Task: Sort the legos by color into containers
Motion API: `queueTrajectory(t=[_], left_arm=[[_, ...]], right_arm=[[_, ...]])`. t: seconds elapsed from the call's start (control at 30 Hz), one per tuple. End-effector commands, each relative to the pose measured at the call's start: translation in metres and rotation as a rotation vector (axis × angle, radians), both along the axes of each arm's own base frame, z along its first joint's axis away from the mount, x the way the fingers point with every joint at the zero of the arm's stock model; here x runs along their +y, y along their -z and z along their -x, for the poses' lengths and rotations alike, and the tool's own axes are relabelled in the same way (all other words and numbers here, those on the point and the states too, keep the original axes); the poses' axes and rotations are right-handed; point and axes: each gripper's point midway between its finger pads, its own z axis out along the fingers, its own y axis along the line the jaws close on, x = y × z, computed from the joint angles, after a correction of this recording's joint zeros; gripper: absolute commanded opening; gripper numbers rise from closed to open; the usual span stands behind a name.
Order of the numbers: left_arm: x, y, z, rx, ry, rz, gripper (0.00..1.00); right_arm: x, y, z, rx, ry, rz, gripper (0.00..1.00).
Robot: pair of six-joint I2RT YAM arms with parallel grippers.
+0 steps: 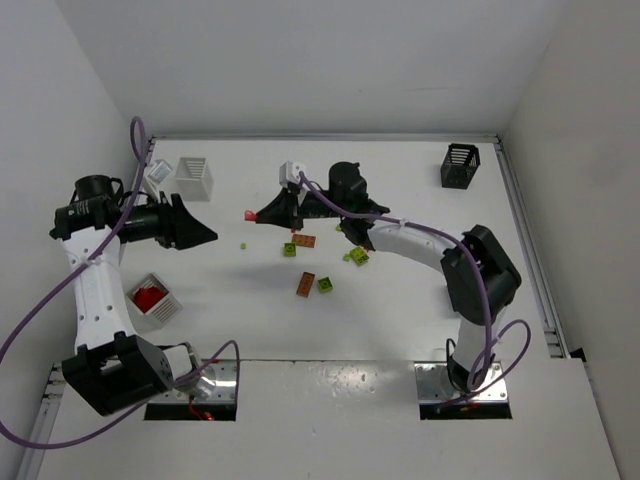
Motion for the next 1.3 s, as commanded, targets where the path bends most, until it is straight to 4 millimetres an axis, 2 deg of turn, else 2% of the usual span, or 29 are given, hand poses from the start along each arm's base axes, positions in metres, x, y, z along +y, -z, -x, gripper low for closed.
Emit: queueTrajectory(t=[0.0,0.13,0.37,0.53,0.73,0.87,1.07,1.27], left_arm=[[-0.021,-0.026,0.008,-0.029,0.068,0.225,0.67],[-0.024,-0.033,0.007,-0.037,0.077,0.278,0.69],[-0.019,-0.01,0.003,0.027,0.028,0.251,0.69],[-0.017,-0.007,0.002,0.026,0.008,0.234,0.69],[-0.018,-0.004,0.004,0.033,0.004,0.239,0.69],[-0.019,-0.003,0.006,0.042,0.001,0.244,0.69],[-0.025,0.0,0.011,0.051,0.02,0.247,0.69],[-0.032,-0.002,0.014,0.039,0.052,0.259,0.69]], right_arm=[[0.008,-0.011,0.022,-0.106,-0.123,-0.041,0.0],[0.013,-0.015,0.032,-0.114,-0.152,-0.04,0.0],[0.02,-0.033,0.055,-0.185,-0.208,-0.072,0.0],[0.023,-0.048,0.066,-0.213,-0.226,-0.098,0.0],[0.03,-0.052,0.078,-0.231,-0.254,-0.109,0.0],[0.035,-0.063,0.078,-0.247,-0.241,-0.126,0.0],[0.042,-0.067,0.082,-0.26,-0.238,-0.136,0.0],[0.05,-0.062,0.084,-0.257,-0.238,-0.129,0.0]])
